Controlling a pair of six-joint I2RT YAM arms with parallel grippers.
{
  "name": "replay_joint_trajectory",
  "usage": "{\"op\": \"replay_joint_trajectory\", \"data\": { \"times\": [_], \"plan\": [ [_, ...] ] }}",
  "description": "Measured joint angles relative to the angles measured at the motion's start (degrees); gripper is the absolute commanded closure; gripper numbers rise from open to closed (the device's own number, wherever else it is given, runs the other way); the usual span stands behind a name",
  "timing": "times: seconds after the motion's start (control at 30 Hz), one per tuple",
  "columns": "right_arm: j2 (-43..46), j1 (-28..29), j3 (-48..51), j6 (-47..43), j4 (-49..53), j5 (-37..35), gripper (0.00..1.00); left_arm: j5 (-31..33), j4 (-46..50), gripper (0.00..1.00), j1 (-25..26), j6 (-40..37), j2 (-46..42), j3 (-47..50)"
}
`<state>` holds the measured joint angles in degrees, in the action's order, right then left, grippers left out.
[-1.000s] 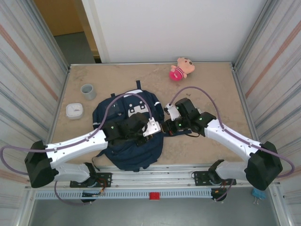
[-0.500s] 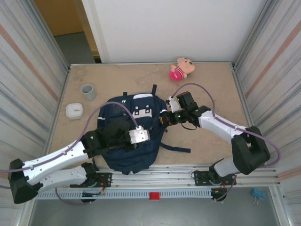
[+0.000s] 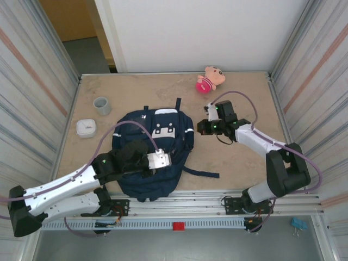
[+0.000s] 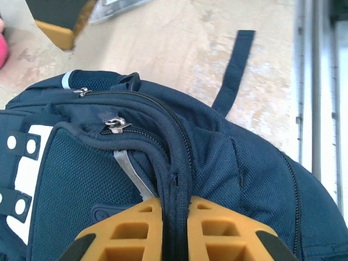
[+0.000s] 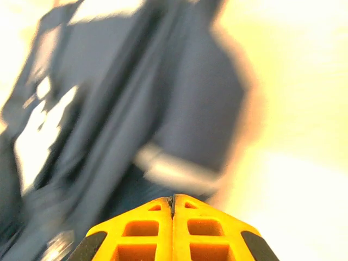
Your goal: Pack books, pencil case, and school supplies into a backpack
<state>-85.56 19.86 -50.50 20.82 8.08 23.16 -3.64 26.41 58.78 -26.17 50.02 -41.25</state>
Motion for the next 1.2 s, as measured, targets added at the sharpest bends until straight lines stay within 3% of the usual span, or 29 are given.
{"op": "replay_joint_trajectory", "data": {
  "times": [0.1,0.13,0.2,0.33,0.47,0.6,0.73,0.93,1.2],
  "plan": [
    [-2.62,-1.86,-0.02,0.87,-1.07,-2.62,1.00,-1.51,1.97,0.90,0.13,-0.42,-2.69,0.04],
    [-3.13,-1.86,-0.04,1.09,-1.31,-2.69,1.00,-1.55,2.36,0.86,0.20,-0.44,-3.28,0.04],
    [-3.56,-1.73,-0.15,1.38,-2.01,-2.32,1.00,-1.14,2.56,0.65,0.22,-0.59,-4.22,0.39],
    [-2.95,-0.96,-0.52,1.86,-3.43,-0.68,0.59,1.16,1.68,0.43,0.48,0.33,-5.31,1.16],
    [2.69,1.01,-0.44,2.08,-2.93,0.20,0.51,3.02,0.55,0.25,-0.02,2.12,-5.90,1.60],
    [11.56,4.31,0.83,1.33,-1.84,0.61,0.49,5.16,0.61,0.18,-1.09,5.09,-5.84,1.53],
    [19.34,10.10,4.48,1.33,-1.92,0.70,0.48,6.84,0.57,0.19,-4.63,11.63,-4.17,1.51],
    [20.50,20.06,9.42,3.28,-1.97,-0.92,0.48,6.78,-4.55,0.19,-11.54,26.67,3.45,2.89],
    [19.58,19.17,12.00,5.99,-3.85,-3.63,0.47,5.57,-14.19,0.20,-14.21,34.01,18.01,5.46]
  ]
}}
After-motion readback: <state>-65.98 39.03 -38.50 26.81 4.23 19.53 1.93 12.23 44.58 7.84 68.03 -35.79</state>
